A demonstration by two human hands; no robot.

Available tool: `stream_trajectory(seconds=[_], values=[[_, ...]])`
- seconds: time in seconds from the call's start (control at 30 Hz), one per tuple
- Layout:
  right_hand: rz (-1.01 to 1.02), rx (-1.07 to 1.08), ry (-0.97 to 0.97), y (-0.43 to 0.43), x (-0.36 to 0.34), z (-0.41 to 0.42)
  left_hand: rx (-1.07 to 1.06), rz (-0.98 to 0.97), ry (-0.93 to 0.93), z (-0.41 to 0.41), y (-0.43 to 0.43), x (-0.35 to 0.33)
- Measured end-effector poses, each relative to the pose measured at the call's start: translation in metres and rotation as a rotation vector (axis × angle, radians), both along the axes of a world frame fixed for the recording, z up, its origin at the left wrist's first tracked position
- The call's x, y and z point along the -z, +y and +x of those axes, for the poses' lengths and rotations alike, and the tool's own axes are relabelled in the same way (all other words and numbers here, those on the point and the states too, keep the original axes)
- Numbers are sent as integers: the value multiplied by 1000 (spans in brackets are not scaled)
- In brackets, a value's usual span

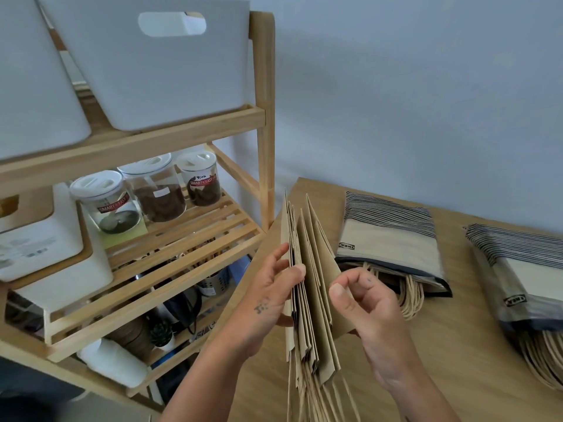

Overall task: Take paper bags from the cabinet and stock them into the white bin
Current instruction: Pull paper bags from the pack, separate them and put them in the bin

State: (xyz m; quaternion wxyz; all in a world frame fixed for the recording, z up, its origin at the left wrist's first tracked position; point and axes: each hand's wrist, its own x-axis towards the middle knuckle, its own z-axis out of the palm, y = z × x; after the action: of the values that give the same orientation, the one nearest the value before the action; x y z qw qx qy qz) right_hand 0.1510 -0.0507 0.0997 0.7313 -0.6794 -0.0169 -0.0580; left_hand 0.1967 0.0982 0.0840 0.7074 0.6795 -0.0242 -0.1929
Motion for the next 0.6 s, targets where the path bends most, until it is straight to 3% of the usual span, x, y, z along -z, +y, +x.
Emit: stream_trajectory(seconds=[0.43,0.6], values=[[-63,-65,91,-5,-1,3,10,-44,4,-2,4,2],[-201,-104,-3,-5,-5,5,18,-74,0,-2,0,-1]])
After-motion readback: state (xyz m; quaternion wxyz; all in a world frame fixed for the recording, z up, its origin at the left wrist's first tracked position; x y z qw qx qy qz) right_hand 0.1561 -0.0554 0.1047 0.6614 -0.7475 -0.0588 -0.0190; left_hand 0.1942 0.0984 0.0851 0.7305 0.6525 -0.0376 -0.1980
